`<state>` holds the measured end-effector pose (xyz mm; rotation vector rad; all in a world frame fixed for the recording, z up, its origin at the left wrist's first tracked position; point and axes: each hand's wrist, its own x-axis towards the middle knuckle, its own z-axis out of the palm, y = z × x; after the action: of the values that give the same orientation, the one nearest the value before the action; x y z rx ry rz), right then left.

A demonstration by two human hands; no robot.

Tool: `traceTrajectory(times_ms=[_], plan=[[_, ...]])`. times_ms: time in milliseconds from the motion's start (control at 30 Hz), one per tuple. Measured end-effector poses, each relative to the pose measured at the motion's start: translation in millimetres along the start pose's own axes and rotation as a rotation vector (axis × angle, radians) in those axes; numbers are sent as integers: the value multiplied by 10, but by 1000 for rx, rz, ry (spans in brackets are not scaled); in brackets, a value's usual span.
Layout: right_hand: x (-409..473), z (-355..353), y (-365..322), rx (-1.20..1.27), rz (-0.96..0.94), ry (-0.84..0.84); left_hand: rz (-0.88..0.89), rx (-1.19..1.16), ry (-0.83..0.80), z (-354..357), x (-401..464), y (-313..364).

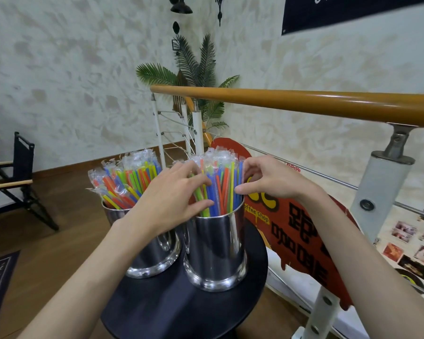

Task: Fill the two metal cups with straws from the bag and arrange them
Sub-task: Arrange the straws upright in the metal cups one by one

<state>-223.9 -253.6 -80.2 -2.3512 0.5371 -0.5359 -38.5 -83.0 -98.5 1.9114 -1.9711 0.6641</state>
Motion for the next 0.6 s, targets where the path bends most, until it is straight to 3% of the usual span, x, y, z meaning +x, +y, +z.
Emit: traceTrajectory(times_ms=[200,333,600], plan=[[6,7,-26,-13,-23,3,-7,223,202,-40,28,92],[0,4,-26,19,-41,-4,-32,133,384,-4,94,266],[-29,40,-57,96,-58,-67,-209,-139,264,106,249,345]])
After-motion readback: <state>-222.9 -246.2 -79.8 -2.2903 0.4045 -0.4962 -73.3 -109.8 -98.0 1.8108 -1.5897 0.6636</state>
